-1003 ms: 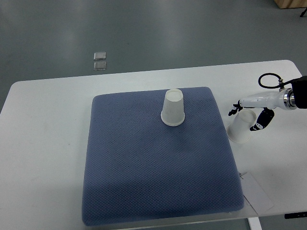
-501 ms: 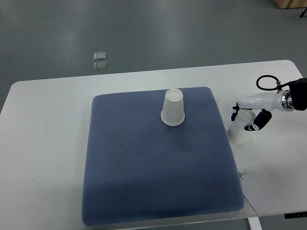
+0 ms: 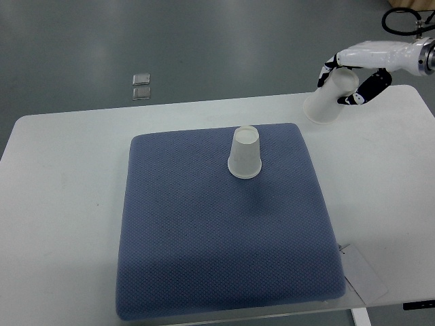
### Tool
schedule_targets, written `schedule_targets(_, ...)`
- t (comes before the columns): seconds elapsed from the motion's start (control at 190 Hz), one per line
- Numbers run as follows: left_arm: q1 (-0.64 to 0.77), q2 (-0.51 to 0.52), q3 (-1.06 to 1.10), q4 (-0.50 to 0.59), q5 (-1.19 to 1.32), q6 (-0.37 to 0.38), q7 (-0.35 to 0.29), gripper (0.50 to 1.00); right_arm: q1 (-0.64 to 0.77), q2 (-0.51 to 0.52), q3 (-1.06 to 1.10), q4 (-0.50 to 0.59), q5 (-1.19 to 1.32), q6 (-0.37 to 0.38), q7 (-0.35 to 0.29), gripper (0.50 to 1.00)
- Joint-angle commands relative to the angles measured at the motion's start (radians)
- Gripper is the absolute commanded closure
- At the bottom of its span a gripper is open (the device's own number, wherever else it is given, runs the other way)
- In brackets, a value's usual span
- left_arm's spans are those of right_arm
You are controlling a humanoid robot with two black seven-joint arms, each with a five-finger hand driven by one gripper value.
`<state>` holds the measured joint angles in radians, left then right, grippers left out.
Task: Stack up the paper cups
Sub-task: 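Lift the grasped cup with the right hand toward the cup on the pad, then lower the held cup onto the upside-down cup on the pad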
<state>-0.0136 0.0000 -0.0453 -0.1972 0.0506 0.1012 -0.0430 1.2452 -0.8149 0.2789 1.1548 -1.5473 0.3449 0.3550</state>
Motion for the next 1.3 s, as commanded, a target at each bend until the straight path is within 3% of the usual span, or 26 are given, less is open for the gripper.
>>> schedule_targets(0.0, 0.001, 0.000, -0.001, 0.001, 0.000, 0.000, 0.000, 0.500, 0.042, 0.022, 0.028, 0.055, 0.004, 0.034, -0.002, 1.000)
schedule_targets(0.396, 0.000, 0.000, -0.001, -0.001, 0.000, 0.000, 0.000, 0.500, 0.088, 0.209, 0.014, 0.092, -0.008, 0.082, -0.031, 1.000)
schedule_targets(0.628, 0.001, 0.000, 0.001, 0.001, 0.000, 0.000, 0.000, 0.500, 0.086, 0.218, -0.021, 0.091, -0.047, 0.106, -0.033, 1.000)
schedule_targets(1.293, 0.000, 0.000, -0.001, 0.001, 0.000, 0.000, 0.000, 0.500, 0.076, 0.286, -0.032, 0.057, -0.074, 0.072, -0.054, 1.000)
